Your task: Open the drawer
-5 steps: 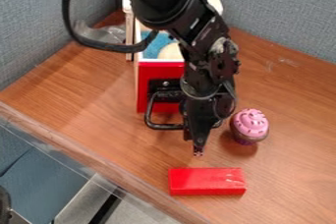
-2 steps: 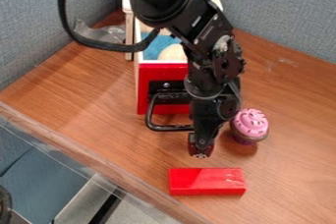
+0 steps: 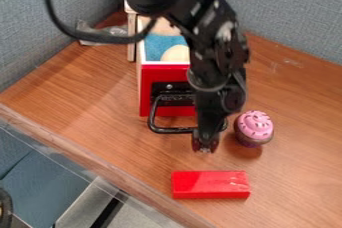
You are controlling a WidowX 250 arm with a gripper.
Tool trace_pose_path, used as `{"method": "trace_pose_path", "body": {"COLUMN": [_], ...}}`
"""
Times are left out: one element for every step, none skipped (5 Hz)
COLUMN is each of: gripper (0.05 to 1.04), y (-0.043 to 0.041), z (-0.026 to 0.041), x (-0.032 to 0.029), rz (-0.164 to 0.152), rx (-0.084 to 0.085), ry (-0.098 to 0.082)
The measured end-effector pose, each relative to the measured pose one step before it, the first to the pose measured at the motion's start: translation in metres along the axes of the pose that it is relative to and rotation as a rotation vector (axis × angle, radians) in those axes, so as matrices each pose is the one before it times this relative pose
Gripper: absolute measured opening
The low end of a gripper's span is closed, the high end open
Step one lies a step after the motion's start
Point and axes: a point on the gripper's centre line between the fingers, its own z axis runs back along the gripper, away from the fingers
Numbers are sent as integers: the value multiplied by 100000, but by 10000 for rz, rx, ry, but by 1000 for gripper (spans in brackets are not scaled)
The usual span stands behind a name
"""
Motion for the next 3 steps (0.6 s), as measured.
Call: {"method": "trace_pose_path", "body": {"gripper": [1001, 1001, 1001], "y": [1381, 445, 474], "z": [3588, 2234, 1494], "x": [-1335, -1160, -849], "rz": [986, 647, 976], "rx": [386, -195, -572], "ry": [-91, 397, 791]}}
